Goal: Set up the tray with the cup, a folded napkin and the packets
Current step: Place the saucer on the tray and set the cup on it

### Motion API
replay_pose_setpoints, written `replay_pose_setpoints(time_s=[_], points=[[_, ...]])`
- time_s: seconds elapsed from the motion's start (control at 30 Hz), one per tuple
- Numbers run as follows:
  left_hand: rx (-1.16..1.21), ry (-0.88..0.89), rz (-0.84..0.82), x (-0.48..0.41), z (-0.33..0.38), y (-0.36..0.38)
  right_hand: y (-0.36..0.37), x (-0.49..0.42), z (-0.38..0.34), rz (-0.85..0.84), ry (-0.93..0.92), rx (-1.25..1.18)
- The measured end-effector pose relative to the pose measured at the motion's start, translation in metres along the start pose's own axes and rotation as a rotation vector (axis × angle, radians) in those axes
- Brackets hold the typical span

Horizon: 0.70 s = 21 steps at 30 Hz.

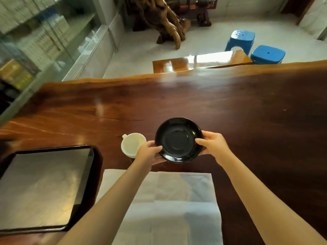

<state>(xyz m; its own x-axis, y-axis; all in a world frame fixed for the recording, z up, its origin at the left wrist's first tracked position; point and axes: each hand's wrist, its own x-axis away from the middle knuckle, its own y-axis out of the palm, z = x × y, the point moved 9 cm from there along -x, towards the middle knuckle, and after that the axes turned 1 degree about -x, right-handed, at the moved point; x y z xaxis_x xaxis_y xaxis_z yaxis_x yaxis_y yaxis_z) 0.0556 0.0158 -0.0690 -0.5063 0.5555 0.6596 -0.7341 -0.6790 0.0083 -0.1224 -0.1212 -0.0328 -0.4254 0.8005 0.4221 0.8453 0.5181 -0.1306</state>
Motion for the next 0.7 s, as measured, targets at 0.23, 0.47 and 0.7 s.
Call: replay_pose_setpoints(time_s=[0.23,0.47,0.7], points=[[0.110,0.128,0.040,0.049,0.019,-0.094,0.086,0.034,-0.042,-0.124,-0.052,0.003],[0.219,0.131,0.107,0.069,0.000,-0.200,0.194,0.056,-0.037,-0.241,-0.031,0.026],[0.340,0.047,0.245,0.060,-0.023,-0.327,0.332,0.058,-0.014,-0.334,0.051,0.011]])
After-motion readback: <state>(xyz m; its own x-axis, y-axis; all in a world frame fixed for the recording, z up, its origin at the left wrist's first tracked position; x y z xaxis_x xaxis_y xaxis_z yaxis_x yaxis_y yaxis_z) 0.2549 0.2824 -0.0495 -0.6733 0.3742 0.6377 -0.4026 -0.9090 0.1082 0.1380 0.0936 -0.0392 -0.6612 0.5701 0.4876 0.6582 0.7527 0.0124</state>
